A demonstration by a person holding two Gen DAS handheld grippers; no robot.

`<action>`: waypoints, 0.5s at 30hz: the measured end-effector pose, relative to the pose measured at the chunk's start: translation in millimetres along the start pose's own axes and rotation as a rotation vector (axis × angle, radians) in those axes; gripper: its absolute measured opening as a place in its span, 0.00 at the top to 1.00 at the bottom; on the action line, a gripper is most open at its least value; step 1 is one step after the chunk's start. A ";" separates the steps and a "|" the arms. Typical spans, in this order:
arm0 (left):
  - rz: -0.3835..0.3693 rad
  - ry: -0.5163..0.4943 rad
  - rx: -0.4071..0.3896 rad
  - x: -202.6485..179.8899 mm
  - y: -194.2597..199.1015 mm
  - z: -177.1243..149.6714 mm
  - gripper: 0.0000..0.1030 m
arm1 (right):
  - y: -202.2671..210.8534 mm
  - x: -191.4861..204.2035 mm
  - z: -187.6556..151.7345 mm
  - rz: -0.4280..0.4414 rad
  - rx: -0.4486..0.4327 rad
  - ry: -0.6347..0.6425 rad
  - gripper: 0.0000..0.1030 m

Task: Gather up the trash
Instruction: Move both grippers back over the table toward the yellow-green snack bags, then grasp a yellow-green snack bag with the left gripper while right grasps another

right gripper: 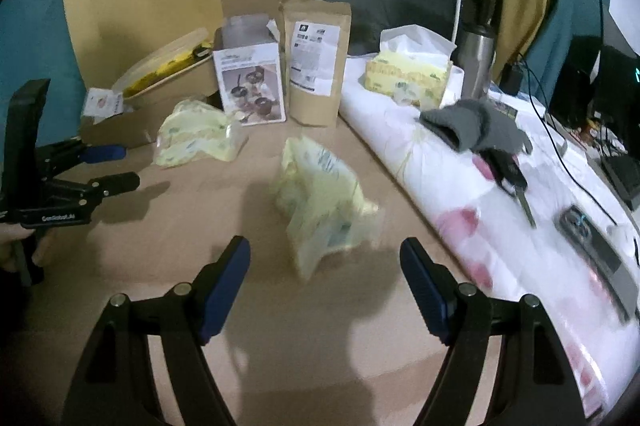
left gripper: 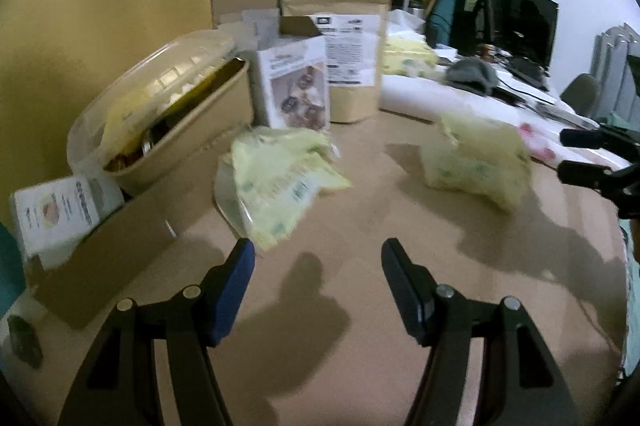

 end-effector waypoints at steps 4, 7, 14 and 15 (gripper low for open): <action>0.072 -0.006 0.043 13.9 -31.9 11.7 0.36 | -14.1 -8.9 17.0 0.012 -0.015 0.002 0.27; 0.106 -0.018 0.045 19.0 -48.9 18.3 0.36 | -27.6 -14.0 24.1 0.026 -0.016 -0.005 0.27; 0.114 -0.057 0.051 16.0 -72.0 26.0 0.36 | -56.5 -20.7 24.9 0.035 0.016 -0.027 0.27; 0.111 -0.053 0.055 15.9 -74.5 25.9 0.43 | -58.5 -20.7 24.1 0.041 0.017 -0.031 0.27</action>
Point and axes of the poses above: each gripper's, at about its wrist camera, not at the fingertips, and y roughly against the way its jaws point, x to its left, z to its top, the point moved 8 cm from there along -y, roughly the way its jaws point, and after that the axes turned 14 degrees about z, right-handed, at the moved point
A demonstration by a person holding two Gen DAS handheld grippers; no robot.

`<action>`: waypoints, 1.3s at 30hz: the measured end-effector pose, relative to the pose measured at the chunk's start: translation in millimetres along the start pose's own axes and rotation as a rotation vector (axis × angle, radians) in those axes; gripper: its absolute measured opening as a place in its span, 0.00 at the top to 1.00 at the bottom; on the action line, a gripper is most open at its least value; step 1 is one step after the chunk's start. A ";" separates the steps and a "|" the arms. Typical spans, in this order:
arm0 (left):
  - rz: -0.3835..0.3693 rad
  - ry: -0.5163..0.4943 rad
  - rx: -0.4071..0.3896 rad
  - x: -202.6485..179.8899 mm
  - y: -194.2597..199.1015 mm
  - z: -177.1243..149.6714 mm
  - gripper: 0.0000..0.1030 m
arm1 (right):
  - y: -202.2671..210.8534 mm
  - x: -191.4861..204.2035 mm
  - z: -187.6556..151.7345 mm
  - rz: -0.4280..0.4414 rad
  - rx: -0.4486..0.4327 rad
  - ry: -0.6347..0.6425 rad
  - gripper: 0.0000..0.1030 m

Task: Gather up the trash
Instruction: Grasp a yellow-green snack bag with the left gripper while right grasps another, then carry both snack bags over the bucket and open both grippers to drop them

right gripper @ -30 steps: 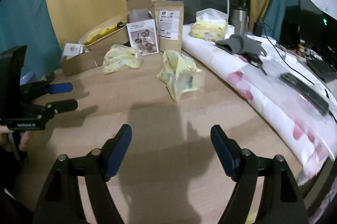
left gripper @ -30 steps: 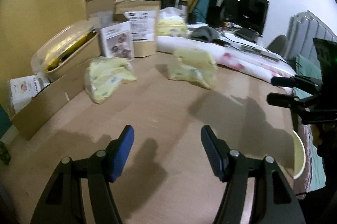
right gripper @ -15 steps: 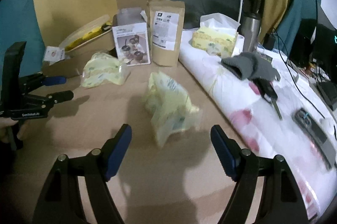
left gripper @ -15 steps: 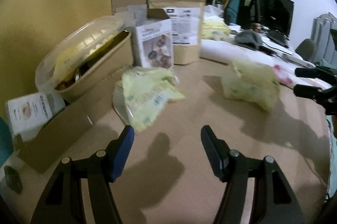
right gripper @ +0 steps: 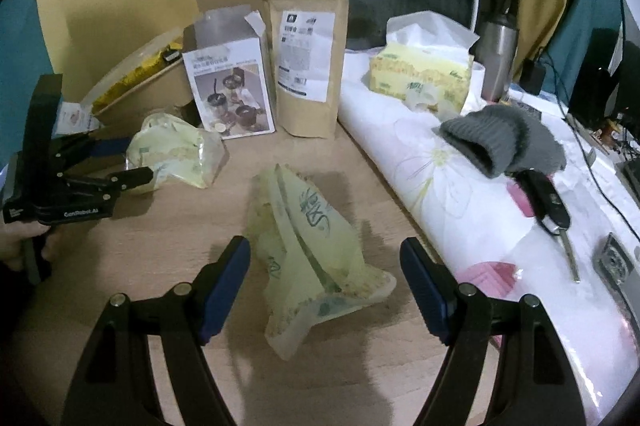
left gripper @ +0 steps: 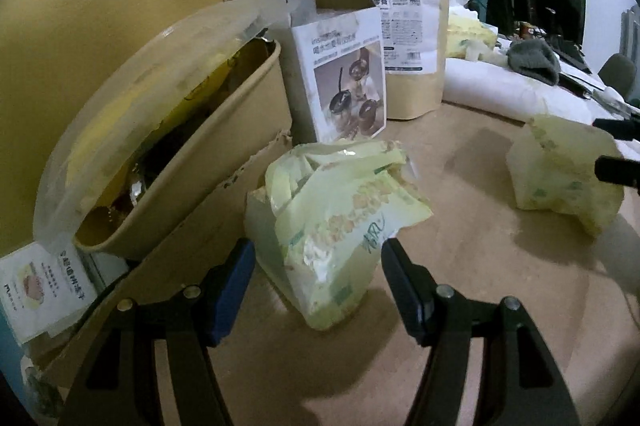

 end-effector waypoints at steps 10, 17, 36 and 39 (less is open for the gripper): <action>-0.036 0.002 0.030 -3.9 -2.5 -3.0 0.91 | -15.6 -3.5 -7.4 -0.019 0.046 0.013 0.66; -0.047 0.027 -0.009 -2.5 26.3 -2.1 0.93 | -5.5 8.0 -6.1 -0.005 0.040 0.045 0.85; -0.091 0.021 -0.113 -19.7 133.0 -21.5 0.94 | 89.1 54.1 -32.7 -0.011 -0.053 0.071 0.86; -0.102 0.013 -0.130 -25.8 150.6 -27.6 0.94 | 107.4 60.4 -43.8 -0.017 -0.066 0.072 0.86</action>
Point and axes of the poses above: each gripper's, at about its wrist camera, not at the fingertips, and y roughly against the way its jaws point, x to its left, z to its top, the point moved 8 cm from there along -y, roughly the way its jaws point, and after that the axes turned 14 degrees about z, right-handed, at the moved point
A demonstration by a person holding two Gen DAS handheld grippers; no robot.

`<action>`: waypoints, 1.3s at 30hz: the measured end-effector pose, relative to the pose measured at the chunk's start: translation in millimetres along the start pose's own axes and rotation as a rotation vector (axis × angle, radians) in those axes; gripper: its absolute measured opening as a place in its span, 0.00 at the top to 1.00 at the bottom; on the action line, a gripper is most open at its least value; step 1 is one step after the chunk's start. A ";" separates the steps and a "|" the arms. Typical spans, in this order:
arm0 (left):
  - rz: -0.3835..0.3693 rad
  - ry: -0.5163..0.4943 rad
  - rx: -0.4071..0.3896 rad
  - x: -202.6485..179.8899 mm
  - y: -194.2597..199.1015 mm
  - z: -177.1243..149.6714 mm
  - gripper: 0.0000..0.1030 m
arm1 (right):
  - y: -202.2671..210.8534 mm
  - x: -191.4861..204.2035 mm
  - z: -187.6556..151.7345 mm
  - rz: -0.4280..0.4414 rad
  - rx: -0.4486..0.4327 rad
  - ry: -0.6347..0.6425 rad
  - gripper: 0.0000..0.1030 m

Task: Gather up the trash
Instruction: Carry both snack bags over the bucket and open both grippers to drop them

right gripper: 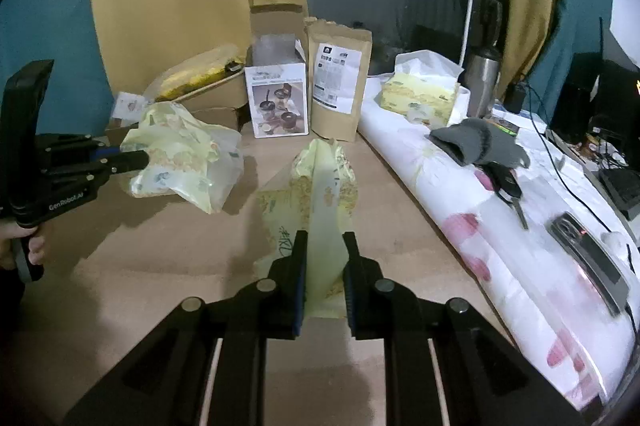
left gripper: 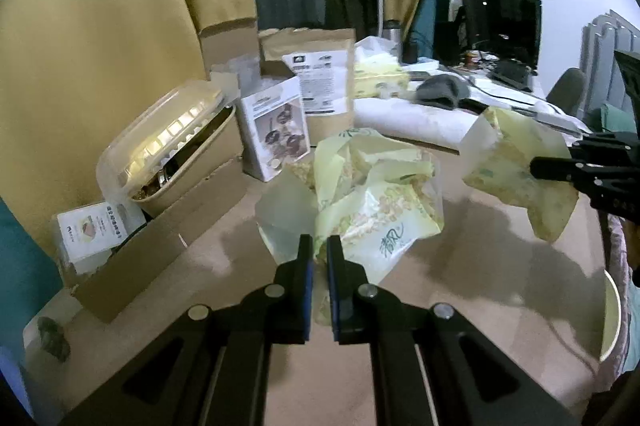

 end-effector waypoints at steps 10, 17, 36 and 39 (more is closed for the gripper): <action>-0.050 -0.021 -0.026 -34.3 51.9 -22.6 0.94 | 54.0 17.7 -41.8 -0.017 -0.023 -0.015 0.86; -0.084 -0.022 -0.035 -58.4 79.1 -35.7 0.94 | 90.2 18.3 -70.0 -0.038 -0.038 -0.034 0.86; -0.196 -0.049 -0.049 -157.5 131.6 -44.4 0.94 | 196.2 -21.6 -155.3 -0.122 -0.088 -0.127 0.86; -0.220 -0.070 -0.053 -180.2 138.7 -44.7 0.94 | 214.2 -35.5 -178.1 -0.141 -0.092 -0.164 0.86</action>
Point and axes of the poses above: each gripper's, at about its wrist camera, not at the fingertips, and y roughly against the way its jaws point, x to its left, z to its top, the point moved 8 cm from there along -y, roughly the way its jaws point, and after that the axes turned 14 degrees about z, right-handed, at the moved point
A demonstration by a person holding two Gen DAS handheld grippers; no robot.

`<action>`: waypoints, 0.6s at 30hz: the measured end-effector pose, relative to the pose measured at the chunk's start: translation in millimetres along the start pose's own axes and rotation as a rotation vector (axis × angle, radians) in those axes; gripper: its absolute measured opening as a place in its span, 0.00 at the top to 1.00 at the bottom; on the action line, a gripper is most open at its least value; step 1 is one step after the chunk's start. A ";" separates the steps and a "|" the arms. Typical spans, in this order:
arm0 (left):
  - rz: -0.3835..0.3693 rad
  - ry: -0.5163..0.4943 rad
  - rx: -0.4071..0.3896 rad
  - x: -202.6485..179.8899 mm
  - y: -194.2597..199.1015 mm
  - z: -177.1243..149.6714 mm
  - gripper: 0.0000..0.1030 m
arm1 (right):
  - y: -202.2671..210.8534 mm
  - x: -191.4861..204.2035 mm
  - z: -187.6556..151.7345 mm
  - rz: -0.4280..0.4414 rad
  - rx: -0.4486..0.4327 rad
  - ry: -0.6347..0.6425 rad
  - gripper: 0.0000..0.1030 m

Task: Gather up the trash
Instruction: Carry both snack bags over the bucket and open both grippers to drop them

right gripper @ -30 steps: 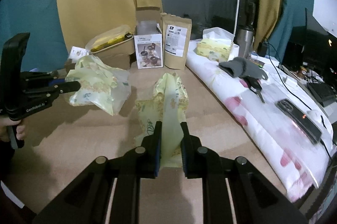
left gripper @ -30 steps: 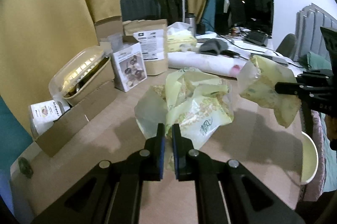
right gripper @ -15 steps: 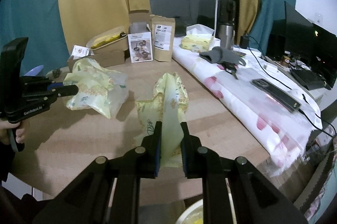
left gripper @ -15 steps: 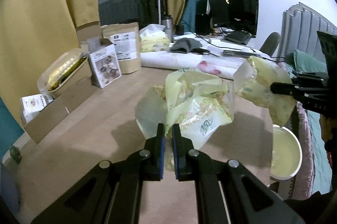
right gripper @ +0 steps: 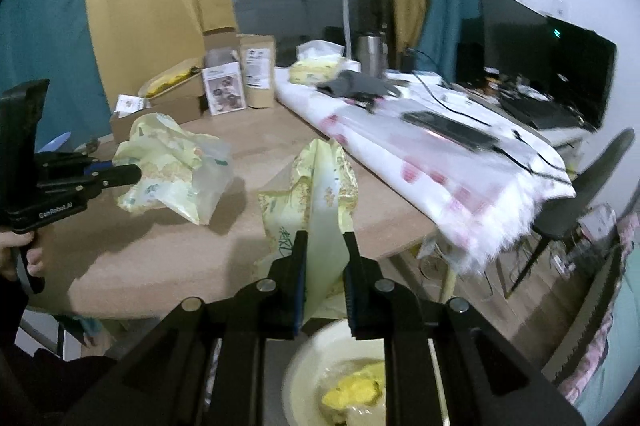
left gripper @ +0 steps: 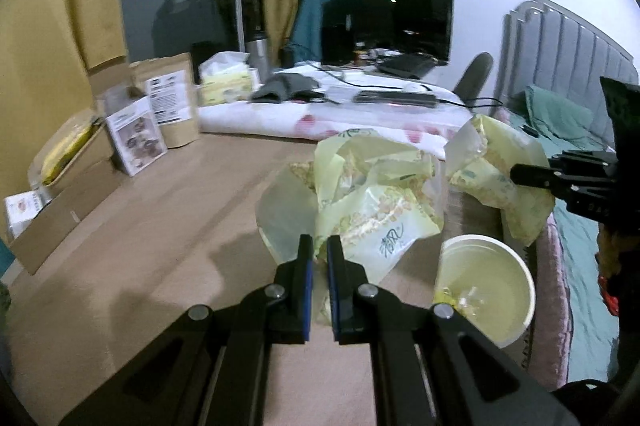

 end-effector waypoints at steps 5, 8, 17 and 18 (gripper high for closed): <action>-0.039 -0.040 0.001 -39.5 3.5 -0.8 0.94 | 13.1 -29.1 -36.2 -0.009 0.020 -0.067 0.86; -0.058 -0.063 0.007 -58.8 2.6 -1.5 0.94 | 12.6 -42.7 -59.1 -0.011 0.045 -0.107 0.86; -0.101 -0.120 0.037 -103.2 -11.5 -4.9 0.94 | 4.4 -93.7 -102.5 -0.053 0.074 -0.220 0.36; -0.110 -0.129 0.041 -108.7 -13.8 -4.8 0.94 | 4.4 -100.6 -105.6 -0.065 0.075 -0.237 0.35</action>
Point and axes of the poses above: each gripper's, at about its wrist camera, not at the fingertips, and y roughly against the way its jaws point, x to its left, z to its top, the point moved 8 cm from there along -y, roughly the way its jaws point, and after that the axes turned 14 degrees about z, right-handed, at the moved point
